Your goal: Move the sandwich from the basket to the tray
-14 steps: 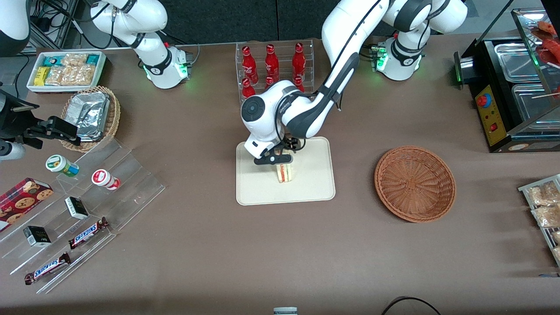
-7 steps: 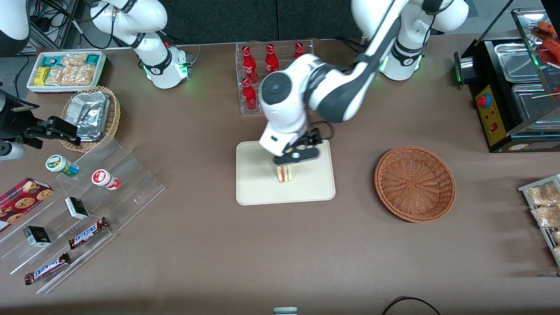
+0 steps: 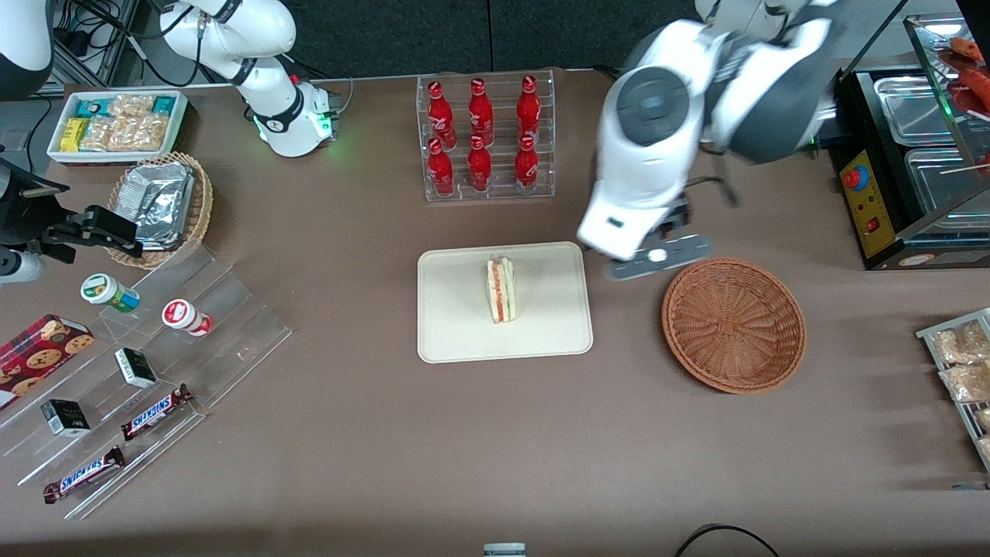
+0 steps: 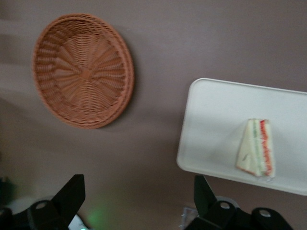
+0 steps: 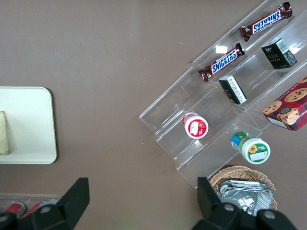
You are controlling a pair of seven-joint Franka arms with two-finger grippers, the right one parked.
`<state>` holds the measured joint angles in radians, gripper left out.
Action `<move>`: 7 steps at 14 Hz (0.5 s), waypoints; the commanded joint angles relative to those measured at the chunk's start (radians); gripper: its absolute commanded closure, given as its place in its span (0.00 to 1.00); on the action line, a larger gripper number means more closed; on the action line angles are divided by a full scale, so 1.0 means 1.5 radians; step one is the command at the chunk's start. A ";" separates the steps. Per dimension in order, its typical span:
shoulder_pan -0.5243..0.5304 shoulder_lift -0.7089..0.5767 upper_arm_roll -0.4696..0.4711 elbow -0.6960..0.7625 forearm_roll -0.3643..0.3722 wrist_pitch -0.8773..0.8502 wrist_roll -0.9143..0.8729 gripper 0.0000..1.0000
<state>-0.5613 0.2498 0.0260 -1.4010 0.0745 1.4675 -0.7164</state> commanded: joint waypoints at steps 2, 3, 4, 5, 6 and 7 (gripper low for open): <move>0.085 -0.180 -0.006 -0.174 -0.015 0.000 0.145 0.00; 0.114 -0.203 -0.006 -0.192 -0.016 -0.001 0.190 0.00; 0.149 -0.221 -0.006 -0.201 -0.023 -0.007 0.244 0.00; 0.180 -0.228 -0.006 -0.202 -0.028 -0.024 0.298 0.00; 0.210 -0.231 -0.006 -0.201 -0.028 -0.036 0.341 0.00; 0.232 -0.235 -0.006 -0.198 -0.028 -0.038 0.364 0.00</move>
<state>-0.2780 -0.0742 0.0307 -1.6705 0.0497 1.4194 -0.2537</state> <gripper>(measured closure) 0.000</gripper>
